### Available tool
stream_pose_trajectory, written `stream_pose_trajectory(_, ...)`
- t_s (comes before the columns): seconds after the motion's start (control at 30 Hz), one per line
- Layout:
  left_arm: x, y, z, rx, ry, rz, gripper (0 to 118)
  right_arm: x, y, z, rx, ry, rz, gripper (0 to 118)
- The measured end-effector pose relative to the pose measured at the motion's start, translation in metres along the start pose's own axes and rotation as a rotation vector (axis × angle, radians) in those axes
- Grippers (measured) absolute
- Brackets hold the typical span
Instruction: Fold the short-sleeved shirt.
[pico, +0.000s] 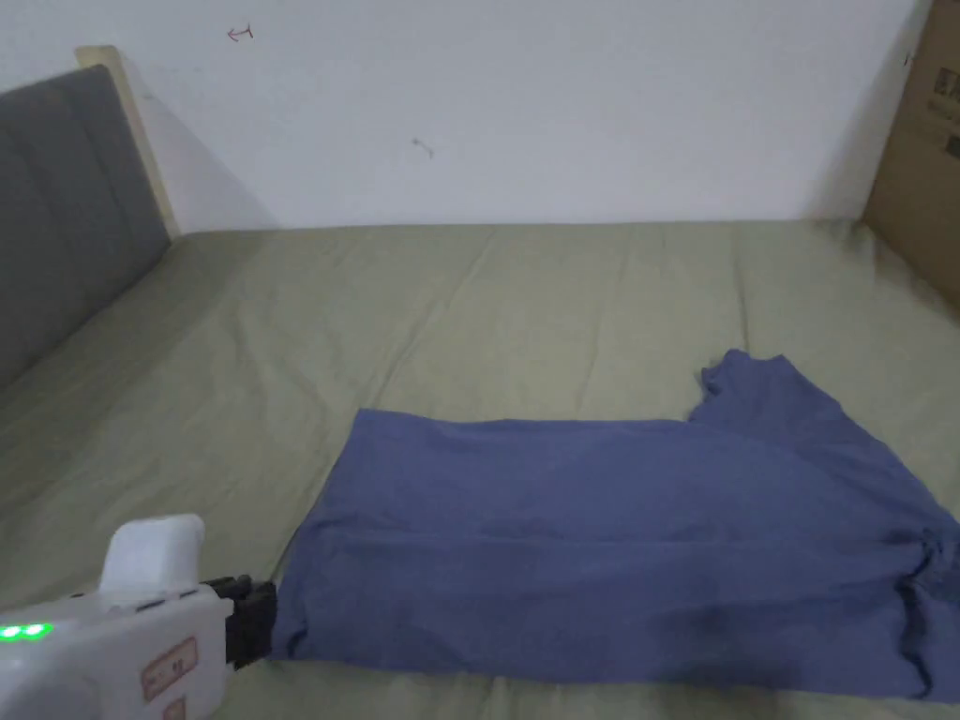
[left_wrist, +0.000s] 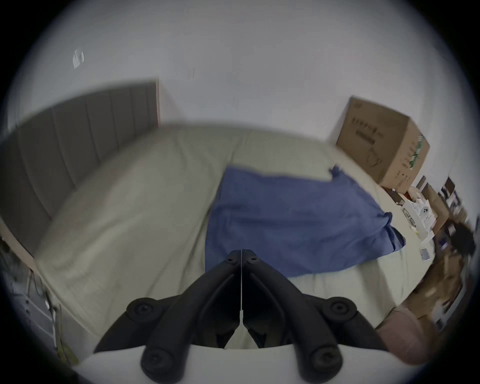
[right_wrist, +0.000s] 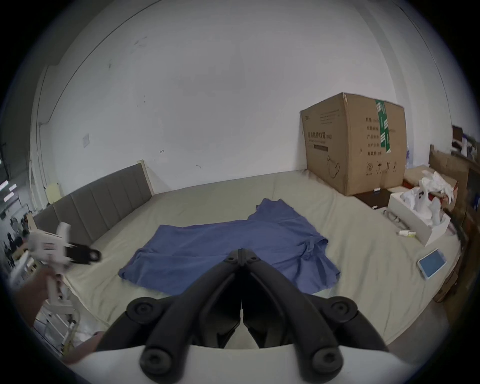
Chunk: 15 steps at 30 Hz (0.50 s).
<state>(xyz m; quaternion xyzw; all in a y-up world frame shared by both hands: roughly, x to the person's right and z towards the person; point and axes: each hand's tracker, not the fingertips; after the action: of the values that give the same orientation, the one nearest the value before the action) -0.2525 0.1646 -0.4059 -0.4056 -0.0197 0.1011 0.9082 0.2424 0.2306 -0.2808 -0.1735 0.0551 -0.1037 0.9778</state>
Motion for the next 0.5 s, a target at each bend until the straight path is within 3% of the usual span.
stream_pose_trajectory(0.03,-0.005,0.001,-0.014,-0.020,0.006,0.026,18,0.000,0.000,-0.001,-0.009,0.016,-0.019,0)
stream_pose_trajectory(0.07,-0.011,0.002,-0.029,-0.007,0.012,0.036,47,-0.001,-0.002,-0.005,-0.023,0.023,-0.024,0)
stream_pose_trajectory(0.1,-0.014,0.004,-0.043,-0.002,0.039,0.024,98,-0.002,-0.003,-0.007,-0.035,0.021,-0.024,0)
stream_pose_trajectory(0.13,-0.017,0.005,-0.057,-0.031,0.077,0.018,118,-0.003,-0.005,-0.009,-0.048,0.015,-0.019,0)
stream_pose_trajectory(0.23,-0.015,-0.002,-0.088,-0.048,0.079,-0.024,115,-0.006,-0.011,-0.016,-0.099,0.002,-0.007,0)
stream_pose_trajectory(0.37,-0.021,-0.016,-0.128,-0.210,0.135,-0.050,115,-0.003,-0.018,-0.024,-0.141,-0.006,-0.020,0)
stream_pose_trajectory(0.47,-0.007,-0.025,-0.118,-0.120,0.175,-0.081,115,0.010,-0.020,-0.028,-0.148,-0.015,-0.038,0)
stream_pose_trajectory(0.5,-0.002,-0.027,-0.112,-0.091,0.183,-0.091,110,0.017,-0.017,-0.028,-0.146,-0.011,-0.040,0)
